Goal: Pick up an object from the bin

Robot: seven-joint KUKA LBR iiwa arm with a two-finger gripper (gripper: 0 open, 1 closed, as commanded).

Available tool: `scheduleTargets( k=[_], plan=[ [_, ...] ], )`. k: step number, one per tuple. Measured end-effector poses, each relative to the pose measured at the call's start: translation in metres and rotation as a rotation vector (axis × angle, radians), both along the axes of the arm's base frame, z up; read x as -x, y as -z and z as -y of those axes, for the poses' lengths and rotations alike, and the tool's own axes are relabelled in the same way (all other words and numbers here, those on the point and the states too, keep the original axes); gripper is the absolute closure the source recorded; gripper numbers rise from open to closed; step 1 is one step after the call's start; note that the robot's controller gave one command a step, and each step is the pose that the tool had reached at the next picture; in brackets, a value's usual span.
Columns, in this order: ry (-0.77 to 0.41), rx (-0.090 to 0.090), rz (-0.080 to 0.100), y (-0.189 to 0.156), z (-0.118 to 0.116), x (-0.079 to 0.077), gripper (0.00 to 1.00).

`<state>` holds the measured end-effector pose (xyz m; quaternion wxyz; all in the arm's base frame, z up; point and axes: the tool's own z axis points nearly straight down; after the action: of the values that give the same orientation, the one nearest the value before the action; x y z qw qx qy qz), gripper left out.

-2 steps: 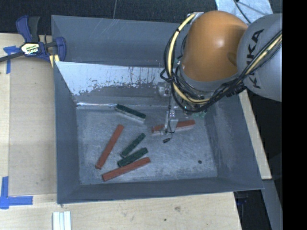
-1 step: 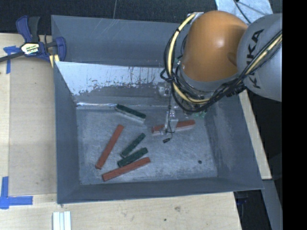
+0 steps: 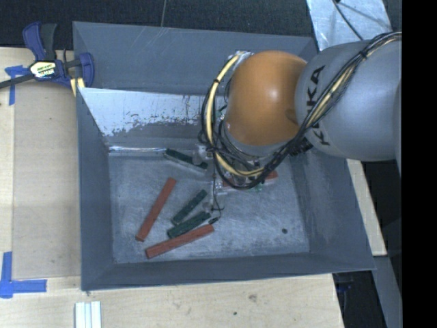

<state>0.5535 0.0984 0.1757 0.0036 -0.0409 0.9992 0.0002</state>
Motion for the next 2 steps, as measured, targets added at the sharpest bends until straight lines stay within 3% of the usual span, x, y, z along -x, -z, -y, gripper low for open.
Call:
scheduleTargets(
  k=[1,2],
  plan=[
    [-0.392,0.000,0.002,0.023,-0.048,0.015,0.00],
    [-0.482,0.002,-0.009,0.054,-0.048,0.026,0.00]
  ],
)
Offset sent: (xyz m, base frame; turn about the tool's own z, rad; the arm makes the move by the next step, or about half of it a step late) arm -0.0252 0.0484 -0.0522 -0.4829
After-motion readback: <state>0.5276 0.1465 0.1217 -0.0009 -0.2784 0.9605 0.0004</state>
